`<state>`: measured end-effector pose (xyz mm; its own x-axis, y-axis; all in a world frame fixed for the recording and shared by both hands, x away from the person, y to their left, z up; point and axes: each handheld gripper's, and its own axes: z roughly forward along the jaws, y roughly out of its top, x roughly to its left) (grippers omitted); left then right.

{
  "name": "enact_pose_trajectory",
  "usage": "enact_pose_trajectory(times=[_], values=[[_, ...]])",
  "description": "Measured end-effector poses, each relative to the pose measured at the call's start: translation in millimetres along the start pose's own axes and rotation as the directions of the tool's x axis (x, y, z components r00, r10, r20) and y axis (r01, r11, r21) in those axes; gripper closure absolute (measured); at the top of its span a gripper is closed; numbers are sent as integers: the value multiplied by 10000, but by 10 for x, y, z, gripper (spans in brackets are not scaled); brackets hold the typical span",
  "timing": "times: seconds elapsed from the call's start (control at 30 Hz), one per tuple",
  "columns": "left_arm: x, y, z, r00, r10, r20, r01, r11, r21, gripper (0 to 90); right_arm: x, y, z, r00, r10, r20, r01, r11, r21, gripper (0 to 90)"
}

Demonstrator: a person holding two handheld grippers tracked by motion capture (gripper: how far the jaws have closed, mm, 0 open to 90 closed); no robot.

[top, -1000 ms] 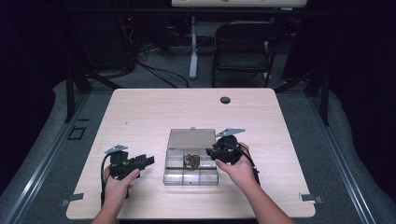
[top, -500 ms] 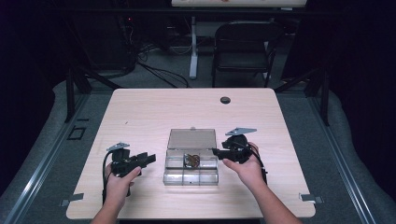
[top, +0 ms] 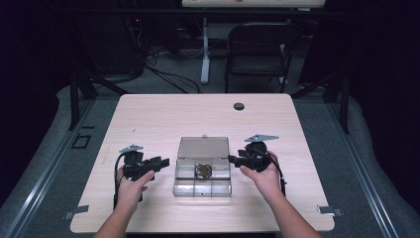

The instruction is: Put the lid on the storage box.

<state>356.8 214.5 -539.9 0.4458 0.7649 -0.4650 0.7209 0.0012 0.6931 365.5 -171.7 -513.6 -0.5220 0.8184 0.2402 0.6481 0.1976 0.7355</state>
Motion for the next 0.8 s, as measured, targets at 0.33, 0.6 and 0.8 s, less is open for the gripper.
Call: enact_pose_trajectory(times=[0.33,0.6,0.8], values=[[-23,225,155,9999,-160,1,160,9997,207,504,-65,71,65,9998,170,43,-169,9998,-56,428],[-34,378,279,9995,-314,60,312,9992,249,500,-131,115,119,9983,477,328,-479,9988,48,432],[-8,447,368,9989,-428,-167,435,9980,464,492,-184,166,142,9949,965,299,-963,9953,-85,431]])
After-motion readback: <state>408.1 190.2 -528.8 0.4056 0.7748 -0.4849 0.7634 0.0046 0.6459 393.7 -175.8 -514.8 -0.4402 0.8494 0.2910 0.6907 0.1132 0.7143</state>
